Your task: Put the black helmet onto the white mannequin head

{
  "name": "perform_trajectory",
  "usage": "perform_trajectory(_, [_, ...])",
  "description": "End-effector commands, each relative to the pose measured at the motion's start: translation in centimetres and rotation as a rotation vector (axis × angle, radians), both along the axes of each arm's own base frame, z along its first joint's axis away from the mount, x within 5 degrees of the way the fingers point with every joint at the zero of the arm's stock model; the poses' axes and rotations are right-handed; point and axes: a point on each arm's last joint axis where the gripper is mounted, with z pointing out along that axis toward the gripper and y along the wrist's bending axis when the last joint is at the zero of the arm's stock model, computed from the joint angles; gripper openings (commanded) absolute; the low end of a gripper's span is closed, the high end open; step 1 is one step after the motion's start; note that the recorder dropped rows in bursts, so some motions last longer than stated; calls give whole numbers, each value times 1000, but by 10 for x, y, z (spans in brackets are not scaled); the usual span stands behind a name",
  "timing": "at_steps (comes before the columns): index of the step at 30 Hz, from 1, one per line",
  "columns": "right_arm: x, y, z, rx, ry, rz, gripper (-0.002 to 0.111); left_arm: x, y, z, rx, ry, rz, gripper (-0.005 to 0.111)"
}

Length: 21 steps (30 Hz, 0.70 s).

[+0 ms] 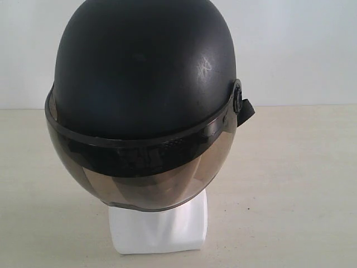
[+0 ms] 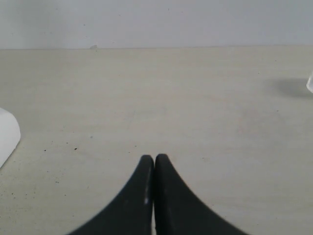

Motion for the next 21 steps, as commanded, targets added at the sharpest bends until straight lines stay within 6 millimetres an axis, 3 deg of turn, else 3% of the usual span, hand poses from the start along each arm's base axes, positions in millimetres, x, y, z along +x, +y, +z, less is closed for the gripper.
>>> perform_trajectory(1, [0,0,1,3,-14,-8,0,0,0,-1,-6,0,-1,4])
perform_trajectory(21, [0,0,1,8,-5,-9,0,0,0,-1,-6,0,-1,4])
